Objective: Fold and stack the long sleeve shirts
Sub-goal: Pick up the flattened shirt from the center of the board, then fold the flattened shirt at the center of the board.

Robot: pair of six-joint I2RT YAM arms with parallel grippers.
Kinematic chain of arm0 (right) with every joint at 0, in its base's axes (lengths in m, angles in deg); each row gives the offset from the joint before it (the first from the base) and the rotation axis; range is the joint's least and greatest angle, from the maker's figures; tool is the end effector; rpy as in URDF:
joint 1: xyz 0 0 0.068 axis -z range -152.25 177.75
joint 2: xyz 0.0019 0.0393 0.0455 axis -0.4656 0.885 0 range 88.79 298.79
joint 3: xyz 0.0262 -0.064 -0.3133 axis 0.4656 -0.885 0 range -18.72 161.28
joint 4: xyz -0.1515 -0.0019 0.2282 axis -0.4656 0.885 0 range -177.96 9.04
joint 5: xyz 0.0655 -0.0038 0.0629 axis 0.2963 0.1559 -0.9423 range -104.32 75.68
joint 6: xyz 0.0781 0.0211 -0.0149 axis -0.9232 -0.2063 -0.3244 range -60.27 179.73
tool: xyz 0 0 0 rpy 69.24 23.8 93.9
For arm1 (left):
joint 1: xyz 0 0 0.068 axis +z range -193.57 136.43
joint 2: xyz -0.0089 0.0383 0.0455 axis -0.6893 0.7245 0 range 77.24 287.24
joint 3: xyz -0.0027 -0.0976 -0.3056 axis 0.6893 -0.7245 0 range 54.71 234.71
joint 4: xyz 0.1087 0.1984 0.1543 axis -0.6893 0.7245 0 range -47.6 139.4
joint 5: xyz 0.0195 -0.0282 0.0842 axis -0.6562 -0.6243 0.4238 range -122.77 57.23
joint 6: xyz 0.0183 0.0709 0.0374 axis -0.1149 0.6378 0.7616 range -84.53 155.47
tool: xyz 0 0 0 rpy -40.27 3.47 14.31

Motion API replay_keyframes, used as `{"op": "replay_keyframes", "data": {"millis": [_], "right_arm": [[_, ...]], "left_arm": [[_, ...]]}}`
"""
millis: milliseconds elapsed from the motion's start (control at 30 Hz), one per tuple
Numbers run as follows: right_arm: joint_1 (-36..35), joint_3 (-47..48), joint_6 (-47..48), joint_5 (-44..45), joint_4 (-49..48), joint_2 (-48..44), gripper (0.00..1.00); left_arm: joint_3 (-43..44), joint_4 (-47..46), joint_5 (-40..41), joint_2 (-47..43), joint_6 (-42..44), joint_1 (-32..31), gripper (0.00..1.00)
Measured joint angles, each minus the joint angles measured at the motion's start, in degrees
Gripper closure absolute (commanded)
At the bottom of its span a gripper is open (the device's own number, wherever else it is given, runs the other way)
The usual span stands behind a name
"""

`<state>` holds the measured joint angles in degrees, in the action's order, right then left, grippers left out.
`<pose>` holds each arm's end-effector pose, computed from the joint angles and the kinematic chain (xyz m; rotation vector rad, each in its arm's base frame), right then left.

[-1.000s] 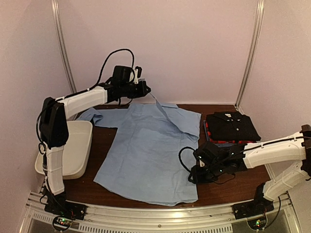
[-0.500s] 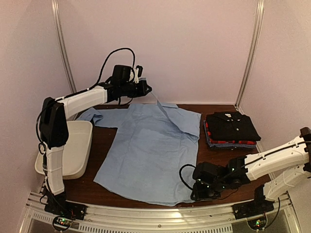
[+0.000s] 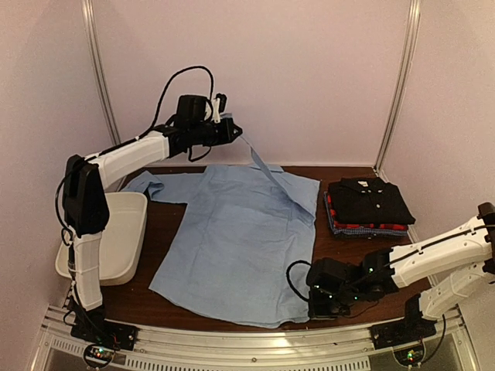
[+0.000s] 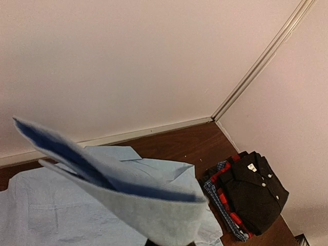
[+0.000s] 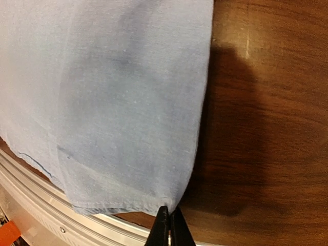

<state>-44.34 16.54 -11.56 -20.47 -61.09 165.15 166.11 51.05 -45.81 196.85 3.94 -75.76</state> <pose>0.0648 0.2256 0.1589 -0.0535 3.0596 0.6173 0.4793 -0.3208 0.3667 0.1780 1.9679 -0.9621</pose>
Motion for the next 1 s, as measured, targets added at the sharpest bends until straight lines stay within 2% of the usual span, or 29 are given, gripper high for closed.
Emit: {"op": "replay_keyframes", "data": {"millis": [167,333,600,900,1000], "right_arm": [[0.0,6.5,1.0,3.3,3.6,-0.2,1.00],[0.0,14.4,5.0,5.2,2.5,0.6,1.00],[0.0,26.8,14.4,4.9,-1.3,14.8,1.00],[1.2,30.9,20.4,-2.6,-6.6,26.1,1.00],[1.5,30.9,21.3,-4.3,-7.3,27.0,0.91]], "left_arm": [[4.4,-0.1,0.0,0.0,0.4,0.5,1.00],[7.4,-0.6,-0.2,0.0,0.7,2.4,1.00],[7.5,-0.4,-0.2,0.0,2.0,6.0,1.00],[1.8,-0.6,0.6,-2.9,3.1,9.0,1.00],[-1.3,-0.7,1.5,-4.8,3.5,9.3,1.00]]}}
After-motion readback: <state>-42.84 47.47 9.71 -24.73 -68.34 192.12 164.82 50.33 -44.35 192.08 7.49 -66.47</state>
